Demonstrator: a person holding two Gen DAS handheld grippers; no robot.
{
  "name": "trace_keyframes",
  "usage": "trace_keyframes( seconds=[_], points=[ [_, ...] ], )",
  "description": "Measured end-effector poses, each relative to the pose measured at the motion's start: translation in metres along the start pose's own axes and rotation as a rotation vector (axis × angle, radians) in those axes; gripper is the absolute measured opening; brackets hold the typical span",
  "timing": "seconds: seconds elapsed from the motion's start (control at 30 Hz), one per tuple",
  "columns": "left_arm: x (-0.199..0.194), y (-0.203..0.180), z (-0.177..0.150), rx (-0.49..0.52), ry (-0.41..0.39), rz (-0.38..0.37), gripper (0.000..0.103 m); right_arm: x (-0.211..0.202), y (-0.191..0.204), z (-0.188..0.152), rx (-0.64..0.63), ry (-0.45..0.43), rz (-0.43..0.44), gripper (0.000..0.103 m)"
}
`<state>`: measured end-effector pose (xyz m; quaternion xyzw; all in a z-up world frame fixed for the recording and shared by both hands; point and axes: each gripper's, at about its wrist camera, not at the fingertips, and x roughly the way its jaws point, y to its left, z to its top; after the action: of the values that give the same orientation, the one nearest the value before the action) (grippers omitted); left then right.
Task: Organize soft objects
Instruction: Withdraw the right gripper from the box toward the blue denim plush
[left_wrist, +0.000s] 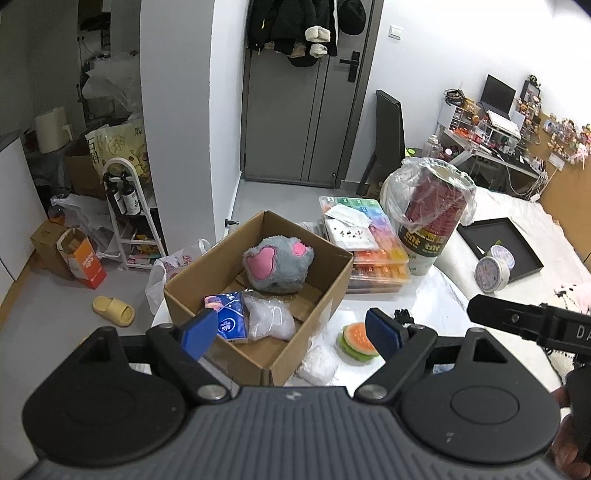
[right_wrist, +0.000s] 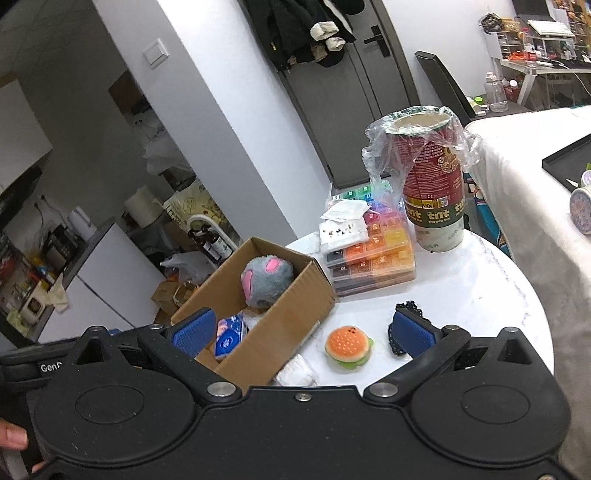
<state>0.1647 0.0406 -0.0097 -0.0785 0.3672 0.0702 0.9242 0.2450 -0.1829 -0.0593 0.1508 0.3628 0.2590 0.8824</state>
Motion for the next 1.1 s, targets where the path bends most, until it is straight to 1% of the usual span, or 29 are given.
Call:
trace_keyframes(
  seconds=[0.17, 0.47, 0.97, 1.1],
  points=[
    [-0.01, -0.007, -0.005, 0.003, -0.004, 0.008, 0.086, -0.013, -0.014, -0.002, -0.007, 0.016, 0.012, 0.103],
    [-0.015, -0.026, -0.014, 0.021, 0.002, 0.014, 0.086, -0.03, -0.047, -0.005, 0.027, 0.025, 0.016, 0.103],
    [-0.009, -0.05, -0.031, 0.036, 0.009, 0.046, 0.086, -0.03, -0.081, -0.021, 0.035, 0.05, -0.001, 0.103],
    [-0.005, -0.059, -0.038, 0.055, 0.017, 0.055, 0.086, -0.03, -0.087, -0.026, 0.044, 0.052, 0.013, 0.103]
  ],
)
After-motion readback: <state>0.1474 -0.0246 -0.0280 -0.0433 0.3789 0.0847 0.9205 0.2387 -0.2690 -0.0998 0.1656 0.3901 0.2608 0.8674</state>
